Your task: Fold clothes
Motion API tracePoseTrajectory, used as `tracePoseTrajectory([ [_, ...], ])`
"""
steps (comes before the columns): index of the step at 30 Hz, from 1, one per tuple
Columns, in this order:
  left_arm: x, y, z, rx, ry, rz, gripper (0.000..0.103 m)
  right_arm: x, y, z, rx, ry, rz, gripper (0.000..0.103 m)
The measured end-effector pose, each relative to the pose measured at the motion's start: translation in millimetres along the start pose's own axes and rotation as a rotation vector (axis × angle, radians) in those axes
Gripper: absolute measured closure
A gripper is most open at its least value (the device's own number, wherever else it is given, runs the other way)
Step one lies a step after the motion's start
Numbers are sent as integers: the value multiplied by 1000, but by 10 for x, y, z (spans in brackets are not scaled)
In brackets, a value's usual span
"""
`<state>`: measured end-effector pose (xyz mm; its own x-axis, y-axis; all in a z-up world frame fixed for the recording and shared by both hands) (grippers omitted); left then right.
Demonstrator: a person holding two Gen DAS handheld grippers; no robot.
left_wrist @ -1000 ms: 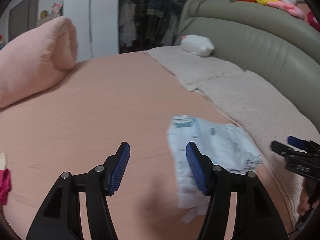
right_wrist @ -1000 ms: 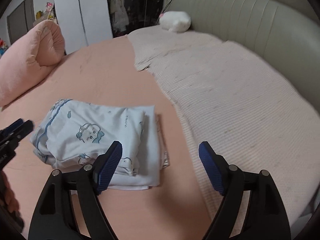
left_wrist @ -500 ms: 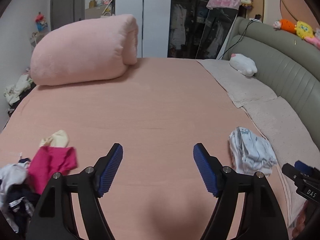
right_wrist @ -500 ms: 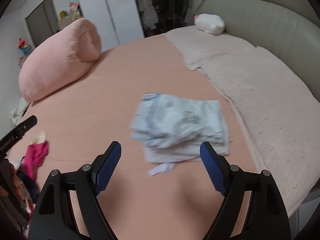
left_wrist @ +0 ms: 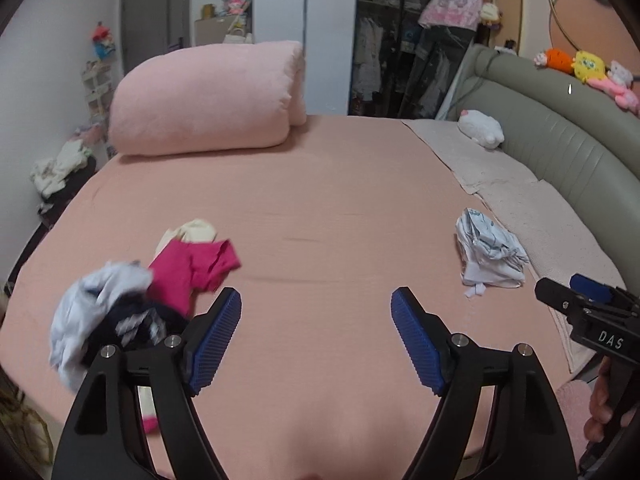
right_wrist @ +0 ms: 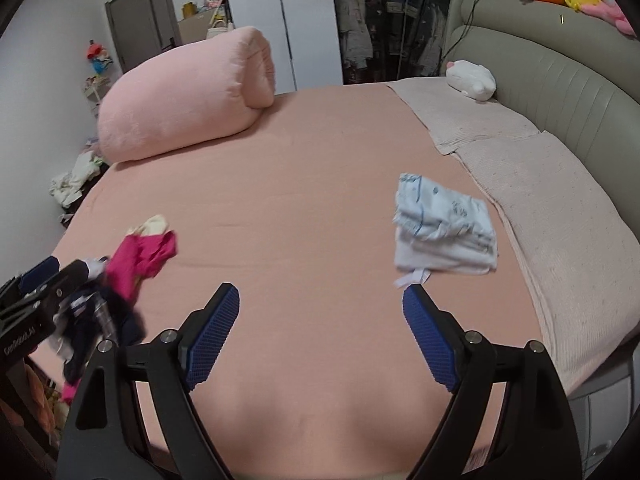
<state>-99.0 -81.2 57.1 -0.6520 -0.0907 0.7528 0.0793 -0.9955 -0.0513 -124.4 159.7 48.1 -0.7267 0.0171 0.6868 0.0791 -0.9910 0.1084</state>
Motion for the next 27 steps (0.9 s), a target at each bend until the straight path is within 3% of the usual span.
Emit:
tracePoseTrajectory([
  [5,-427,23,343,-2,-20,24,23,-397,133,298,-15,-8,15,13],
  [11,-873,-77,523,-21,15,41,22,-802,148,528,-21,12,9,10],
  [15,-1067,-124,633,-30,-3,86,22,-991,90,639,-18,4,-27,7],
  [18,-1122,-135,657,-51,-5,106,18,-1031,30,654,-32,7,-45,1],
  [22,-1116,-168,677,-44,-12,84,12,-1083,-50,675,-50,13,-70,1],
  [24,-1108,-180,690,-47,-21,84,3,-1097,-80,678,-62,13,-76,1],
  [27,-1101,-201,680,-49,-20,84,1,-1107,-63,663,-76,17,-58,1],
])
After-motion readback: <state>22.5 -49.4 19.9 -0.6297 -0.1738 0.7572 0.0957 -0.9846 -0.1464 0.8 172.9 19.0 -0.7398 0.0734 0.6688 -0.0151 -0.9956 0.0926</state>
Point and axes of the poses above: each gripper's, at about its wrist camera, not at the fingertips, and z roughly against the way its jaws point, y to its left, x to its top, the point moved 1 cm from there along -z, roughly the way its jaws point, and after that the axes turned 1 degree about x, right-handed, at the moved point
